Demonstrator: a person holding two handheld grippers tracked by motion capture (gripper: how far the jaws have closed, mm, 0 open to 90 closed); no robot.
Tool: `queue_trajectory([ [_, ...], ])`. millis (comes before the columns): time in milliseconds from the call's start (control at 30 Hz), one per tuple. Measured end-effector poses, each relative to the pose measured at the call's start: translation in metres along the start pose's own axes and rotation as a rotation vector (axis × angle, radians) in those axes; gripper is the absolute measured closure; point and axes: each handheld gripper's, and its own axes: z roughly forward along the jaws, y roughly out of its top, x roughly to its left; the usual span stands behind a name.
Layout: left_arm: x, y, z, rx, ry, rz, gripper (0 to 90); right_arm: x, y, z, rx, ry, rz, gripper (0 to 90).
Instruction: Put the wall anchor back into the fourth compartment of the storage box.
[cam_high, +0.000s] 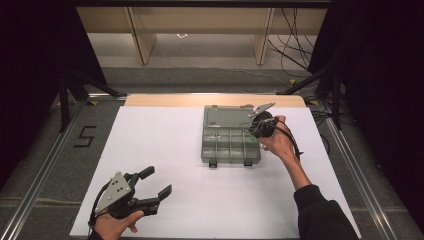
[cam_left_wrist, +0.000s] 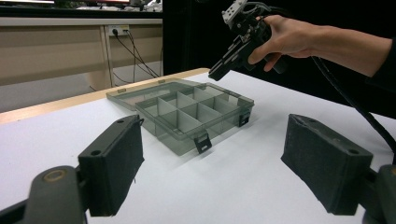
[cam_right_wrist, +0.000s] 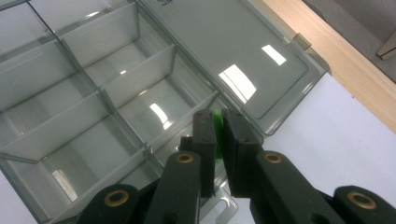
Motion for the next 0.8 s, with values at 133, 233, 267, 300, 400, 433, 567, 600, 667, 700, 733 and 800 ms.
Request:
queue_trajectory([
  [133,0.000,0.000,0.000,0.000,-0.001,0.000,19.5,0.001,0.000,0.003,0.005,0.001,0.003,84.1],
  [233,0.000,0.000,0.000,-0.002,-0.002,0.000,19.5,0.000,0.000,0.005,0.023,0.016,-0.001,84.0],
  [267,0.000,0.000,0.000,-0.002,-0.001,0.001,19.5,0.000,0.000,0.007,0.019,0.013,-0.010,83.9],
  [300,0.000,0.000,0.000,-0.002,-0.001,0.001,19.5,0.001,0.000,0.007,0.033,0.018,-0.003,83.8],
  [400,0.000,0.000,0.000,-0.002,-0.001,0.001,19.5,0.001,-0.001,0.011,0.046,0.020,0.004,83.3],
  [433,0.000,0.000,0.000,-0.002,-0.002,0.001,19.5,0.001,-0.001,0.013,0.040,0.023,-0.003,81.3],
  [567,0.000,0.000,0.000,0.001,0.000,-0.001,19.5,0.001,0.000,0.012,0.032,0.032,0.046,65.6],
  [600,0.000,0.000,0.000,0.002,-0.001,-0.001,19.5,0.003,0.000,0.011,0.016,0.025,0.073,62.8],
  [667,0.000,0.000,0.000,0.001,-0.001,0.000,19.4,0.001,0.002,0.005,-0.012,0.024,0.064,56.4],
  [700,0.000,0.000,0.000,-0.001,0.000,0.001,19.5,0.003,0.003,0.003,-0.022,0.024,0.093,53.7],
  [733,0.000,0.000,0.000,-0.001,-0.001,0.000,19.5,0.003,0.004,0.000,-0.024,0.033,0.101,51.9],
  [800,0.000,0.000,-0.001,-0.002,-0.002,0.002,19.5,0.005,0.003,-0.003,-0.048,0.025,0.109,48.5],
])
